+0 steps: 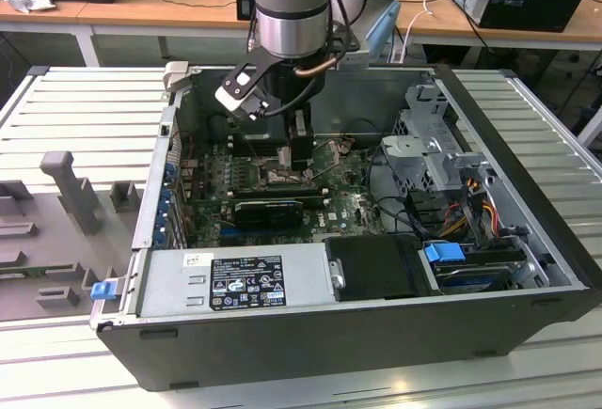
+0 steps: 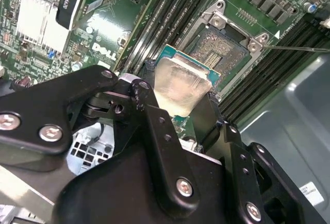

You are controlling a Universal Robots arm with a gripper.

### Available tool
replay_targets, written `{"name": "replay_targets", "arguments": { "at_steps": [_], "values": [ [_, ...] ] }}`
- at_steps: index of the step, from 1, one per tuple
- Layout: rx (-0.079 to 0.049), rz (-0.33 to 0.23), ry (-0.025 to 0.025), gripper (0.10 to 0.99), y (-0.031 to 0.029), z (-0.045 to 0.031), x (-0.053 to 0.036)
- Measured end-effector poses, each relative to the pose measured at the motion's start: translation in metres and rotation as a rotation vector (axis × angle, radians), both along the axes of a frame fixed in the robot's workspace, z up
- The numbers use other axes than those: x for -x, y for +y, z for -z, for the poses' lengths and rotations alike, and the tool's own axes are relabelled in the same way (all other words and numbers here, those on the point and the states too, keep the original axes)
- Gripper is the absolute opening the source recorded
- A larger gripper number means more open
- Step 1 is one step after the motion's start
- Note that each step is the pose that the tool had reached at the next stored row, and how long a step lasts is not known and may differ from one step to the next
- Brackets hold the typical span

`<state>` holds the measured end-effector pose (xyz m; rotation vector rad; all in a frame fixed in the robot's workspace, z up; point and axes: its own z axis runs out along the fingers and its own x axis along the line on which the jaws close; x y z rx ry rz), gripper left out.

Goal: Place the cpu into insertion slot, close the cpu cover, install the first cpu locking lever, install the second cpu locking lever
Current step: 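Place the cpu into insertion slot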

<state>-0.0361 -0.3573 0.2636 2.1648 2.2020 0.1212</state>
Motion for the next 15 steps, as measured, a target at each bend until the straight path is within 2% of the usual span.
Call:
{"name": "replay_targets", "arguments": {
  "at_steps": [2,5,6,8,12,15],
  "values": [
    [0.0,0.006,0.0,0.525,0.0,0.0033,0.0004],
    [0.0,0.044,0.0002,0.525,0.0001,0.0071,0.0004],
    [0.0,0.049,0.0011,0.525,0.0008,0.0104,0.0003],
    [0.0,0.048,0.0013,0.525,0.0019,0.0117,0.0004],
    [0.0,0.047,0.0011,0.525,0.0081,0.0157,0.0003],
    [0.0,0.047,0.0008,0.525,0.009,0.0202,0.0004]
  ]
}}
